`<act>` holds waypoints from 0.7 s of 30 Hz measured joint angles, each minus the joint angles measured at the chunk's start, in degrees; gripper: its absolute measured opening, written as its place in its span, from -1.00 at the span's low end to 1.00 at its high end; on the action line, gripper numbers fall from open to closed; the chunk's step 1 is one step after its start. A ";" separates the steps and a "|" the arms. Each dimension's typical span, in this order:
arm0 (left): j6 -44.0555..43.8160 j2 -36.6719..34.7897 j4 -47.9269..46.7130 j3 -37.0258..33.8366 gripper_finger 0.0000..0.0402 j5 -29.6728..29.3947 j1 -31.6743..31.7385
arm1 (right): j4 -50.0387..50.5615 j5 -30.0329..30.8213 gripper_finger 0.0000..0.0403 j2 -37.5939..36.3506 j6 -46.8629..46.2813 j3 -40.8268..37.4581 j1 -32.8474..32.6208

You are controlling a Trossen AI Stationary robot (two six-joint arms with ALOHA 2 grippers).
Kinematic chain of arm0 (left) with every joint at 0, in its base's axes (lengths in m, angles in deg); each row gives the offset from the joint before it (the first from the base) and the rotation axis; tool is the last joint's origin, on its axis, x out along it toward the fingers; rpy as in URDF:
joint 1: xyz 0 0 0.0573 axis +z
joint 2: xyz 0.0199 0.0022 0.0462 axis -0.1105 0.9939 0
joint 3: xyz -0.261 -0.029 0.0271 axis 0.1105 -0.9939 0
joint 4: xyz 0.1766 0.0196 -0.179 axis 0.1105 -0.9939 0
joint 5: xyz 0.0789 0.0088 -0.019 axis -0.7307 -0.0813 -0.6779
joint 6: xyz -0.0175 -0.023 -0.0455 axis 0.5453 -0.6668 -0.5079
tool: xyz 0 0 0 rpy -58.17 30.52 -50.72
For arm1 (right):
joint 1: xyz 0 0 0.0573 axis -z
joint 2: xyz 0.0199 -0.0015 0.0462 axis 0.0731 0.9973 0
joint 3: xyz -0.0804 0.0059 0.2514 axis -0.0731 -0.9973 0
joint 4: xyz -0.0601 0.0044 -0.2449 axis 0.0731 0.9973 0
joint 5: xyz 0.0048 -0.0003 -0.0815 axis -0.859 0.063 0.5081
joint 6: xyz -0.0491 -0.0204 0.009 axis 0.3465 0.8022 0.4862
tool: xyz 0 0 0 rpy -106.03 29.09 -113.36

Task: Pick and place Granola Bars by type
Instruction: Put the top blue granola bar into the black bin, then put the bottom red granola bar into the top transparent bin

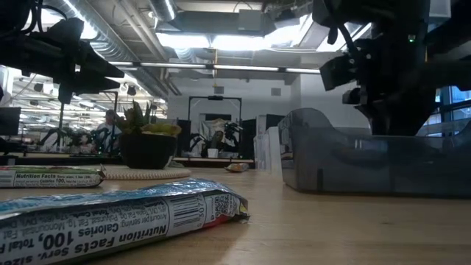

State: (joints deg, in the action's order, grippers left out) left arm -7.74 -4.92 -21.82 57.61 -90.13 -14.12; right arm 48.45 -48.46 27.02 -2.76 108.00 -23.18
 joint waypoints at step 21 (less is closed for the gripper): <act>0.06 0.02 0.01 0.00 -0.22 -0.02 0.02 | 26.18 -1.47 0.00 0.02 -38.21 15.09 -2.93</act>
State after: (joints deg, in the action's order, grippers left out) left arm -7.68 -4.90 -21.81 57.61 -90.15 -14.09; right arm 74.63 -49.93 27.04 -40.97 123.10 -26.10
